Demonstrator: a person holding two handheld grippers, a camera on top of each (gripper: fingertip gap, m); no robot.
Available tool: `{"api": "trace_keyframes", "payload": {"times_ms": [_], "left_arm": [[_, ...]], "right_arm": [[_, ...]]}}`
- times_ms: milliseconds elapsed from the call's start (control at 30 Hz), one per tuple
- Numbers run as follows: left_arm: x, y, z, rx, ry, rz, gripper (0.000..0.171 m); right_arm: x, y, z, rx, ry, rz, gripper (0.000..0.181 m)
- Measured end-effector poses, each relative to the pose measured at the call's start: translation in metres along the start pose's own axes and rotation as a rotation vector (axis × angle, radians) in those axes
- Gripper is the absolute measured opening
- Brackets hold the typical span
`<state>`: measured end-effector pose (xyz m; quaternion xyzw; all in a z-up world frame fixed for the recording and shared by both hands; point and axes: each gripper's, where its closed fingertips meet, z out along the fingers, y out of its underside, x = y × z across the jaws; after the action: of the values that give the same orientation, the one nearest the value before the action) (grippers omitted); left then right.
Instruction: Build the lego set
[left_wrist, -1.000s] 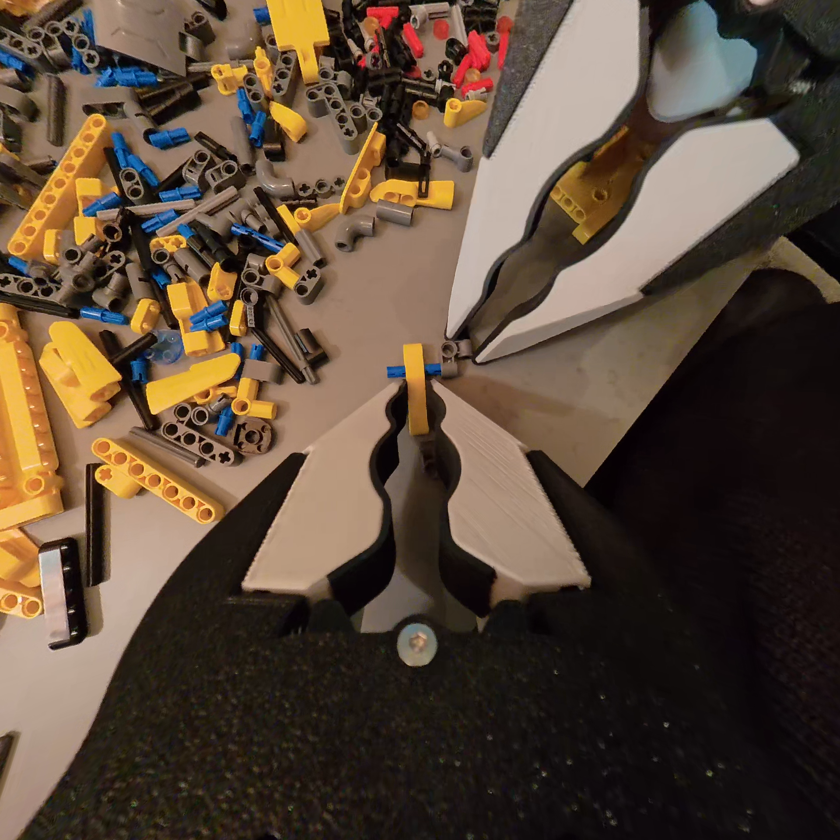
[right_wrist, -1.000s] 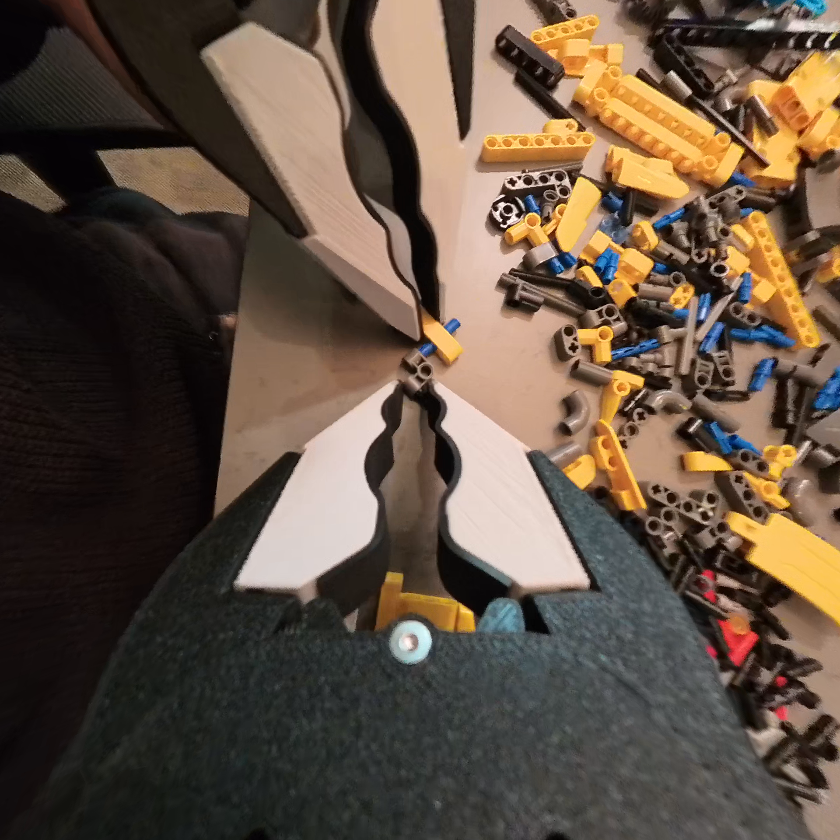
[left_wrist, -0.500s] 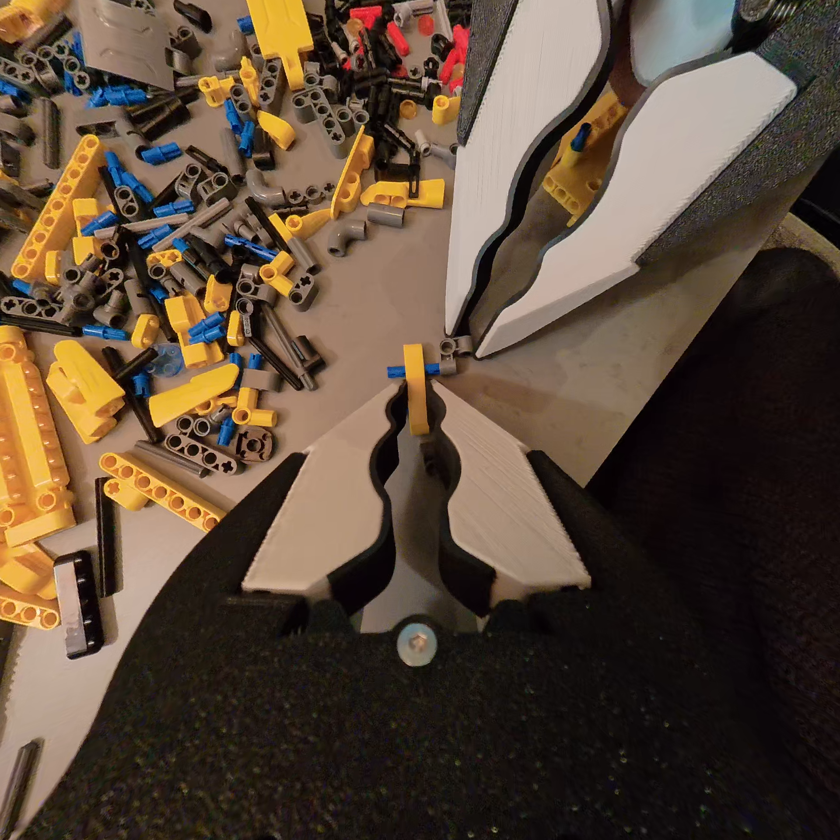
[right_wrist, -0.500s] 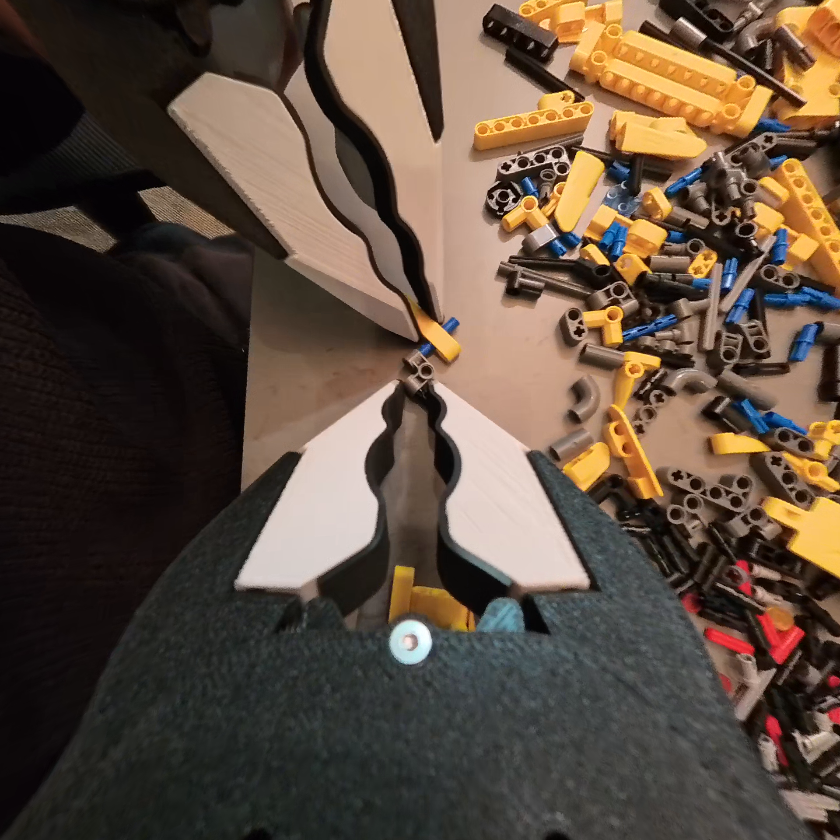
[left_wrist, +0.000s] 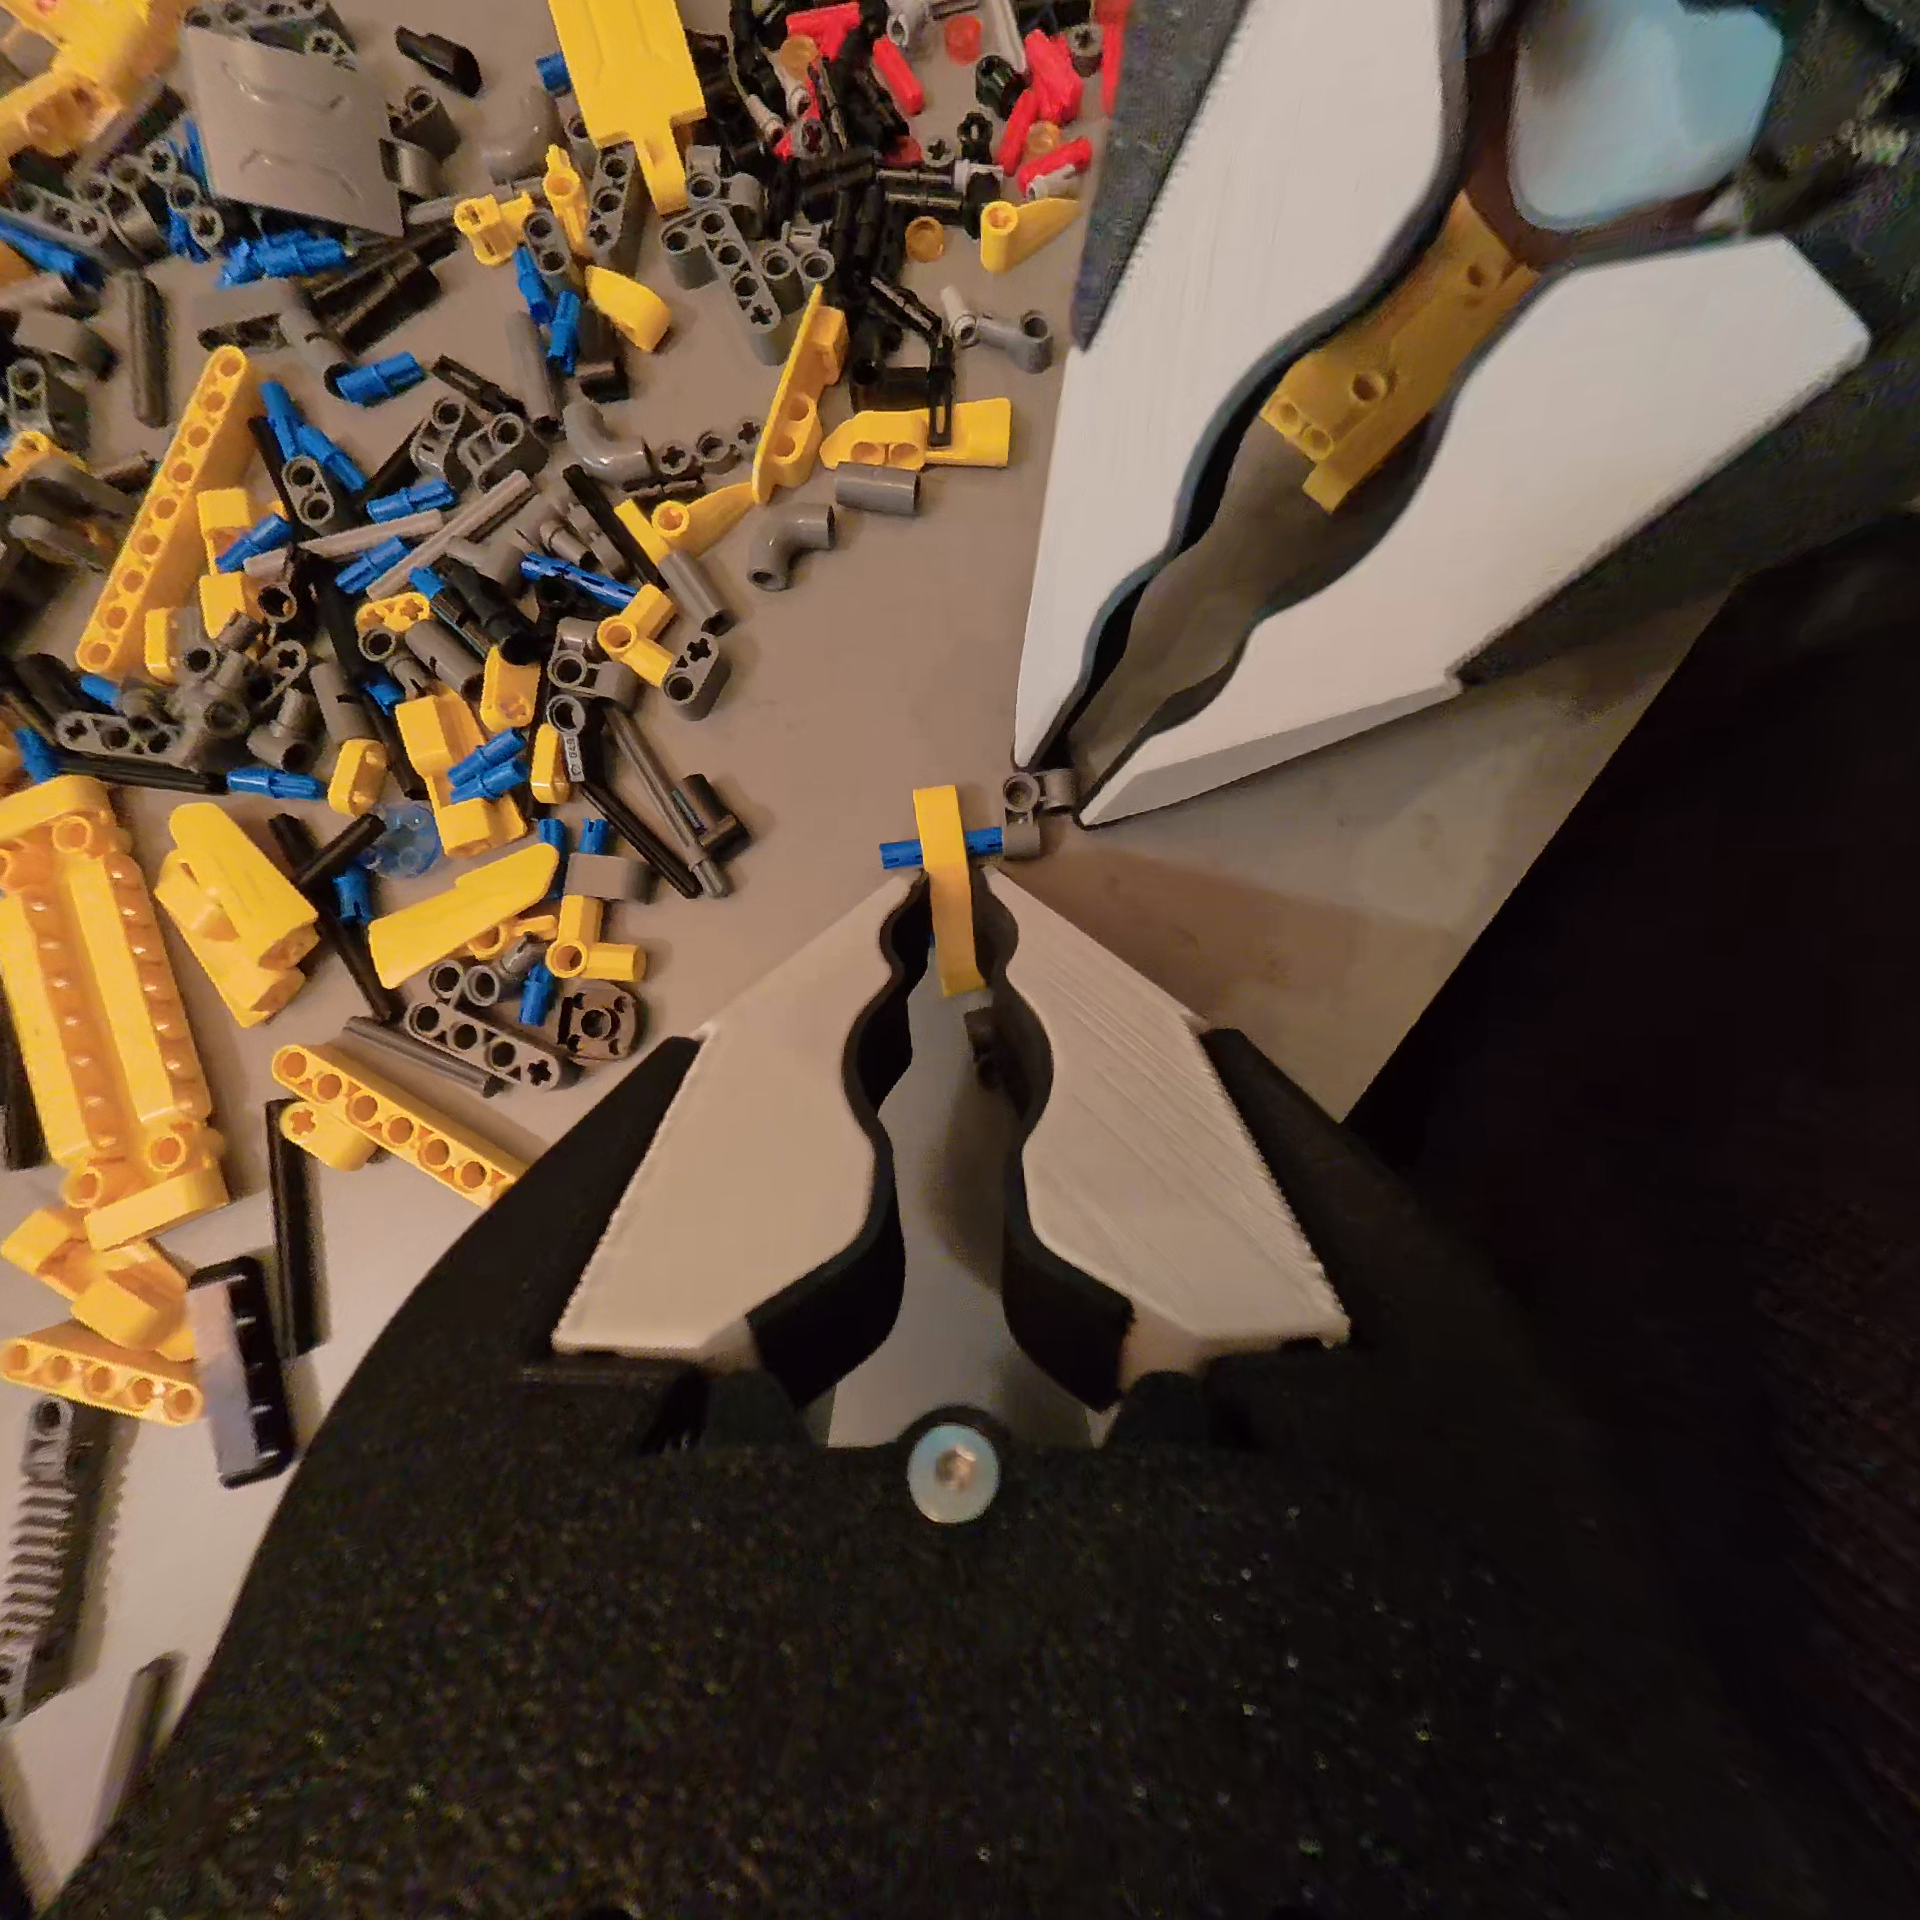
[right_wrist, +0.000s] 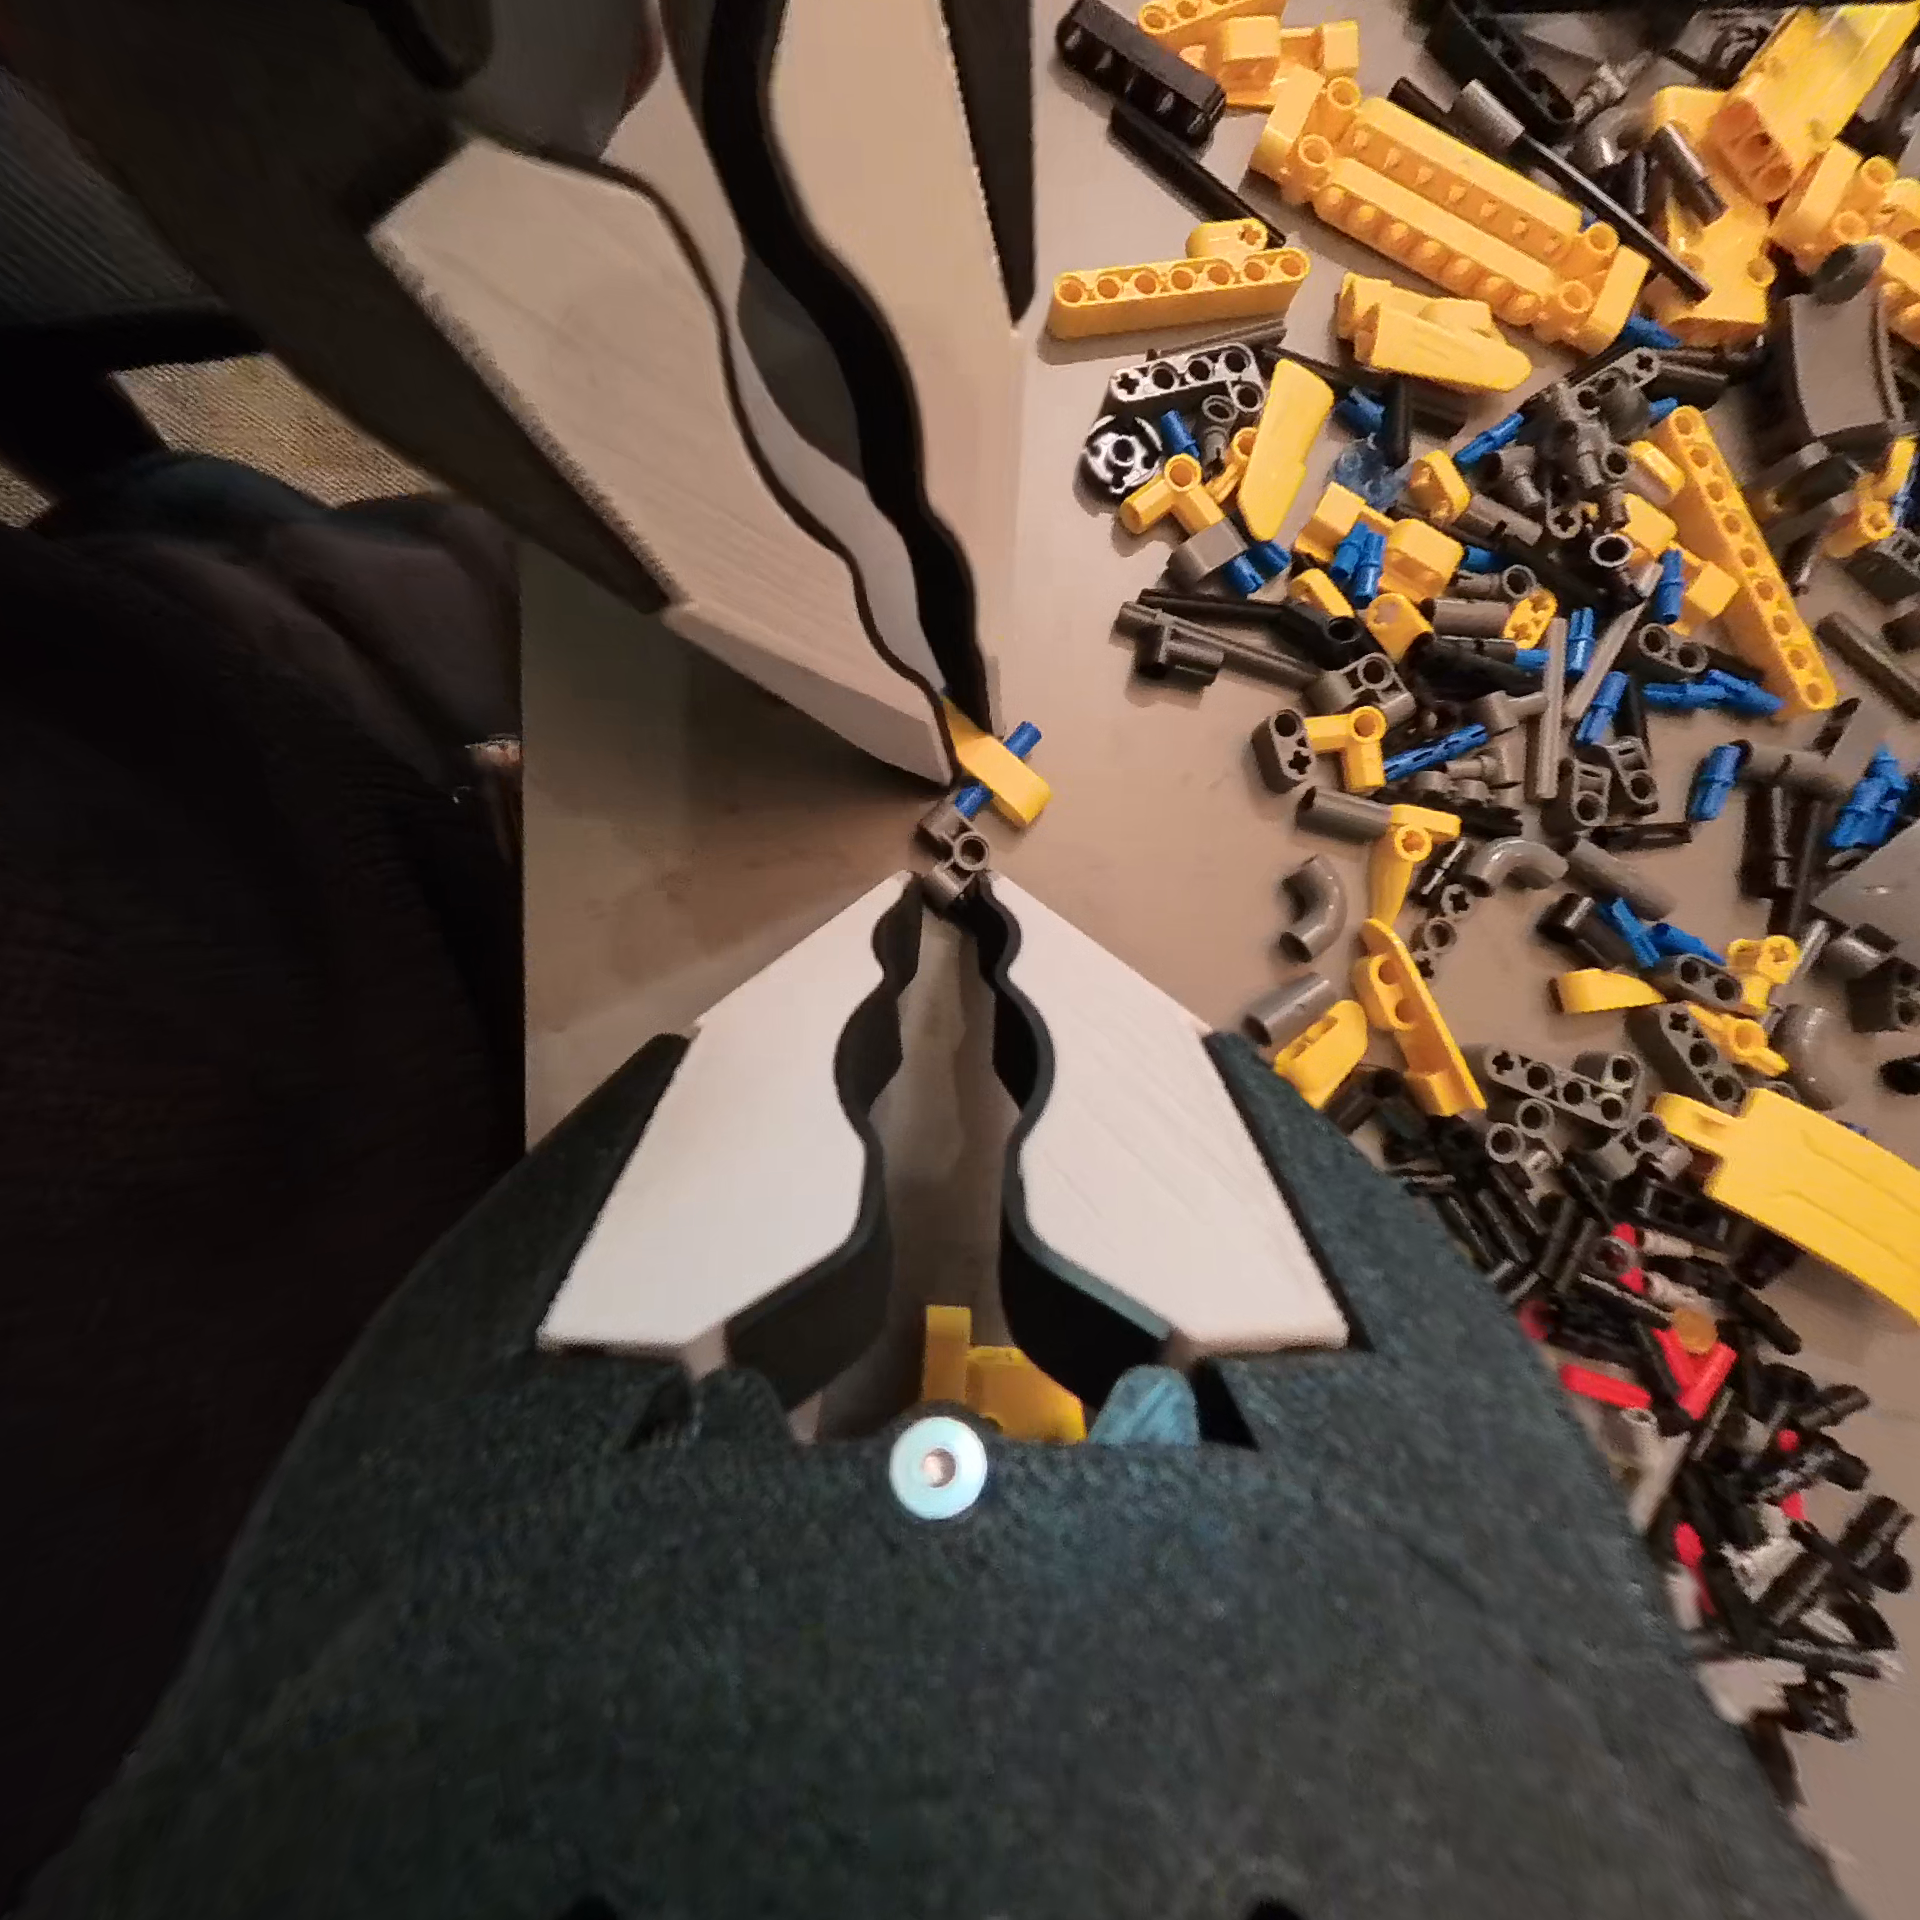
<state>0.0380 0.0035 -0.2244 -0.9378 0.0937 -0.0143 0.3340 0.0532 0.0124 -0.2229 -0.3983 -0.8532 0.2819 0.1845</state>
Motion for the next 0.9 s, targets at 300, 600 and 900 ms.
{"api": "trace_keyframes", "payload": {"times_ms": [300, 600, 900], "left_arm": [[0.0, 0.001, 0.0, -0.009, 0.017, 0.087, 0.008], [0.0, -0.001, 0.0, 0.016, 0.07, 0.064, 0.008], [0.003, -0.003, -0.005, 0.034, 0.089, 0.065, 0.015]], "right_arm": [[-0.001, 0.0, -0.001, 0.007, -0.105, 0.084, 0.01], [-0.006, -0.001, -0.007, 0.022, -0.084, 0.024, 0.021], [-0.003, 0.001, -0.018, 0.056, -0.071, -0.105, 0.031]]}}
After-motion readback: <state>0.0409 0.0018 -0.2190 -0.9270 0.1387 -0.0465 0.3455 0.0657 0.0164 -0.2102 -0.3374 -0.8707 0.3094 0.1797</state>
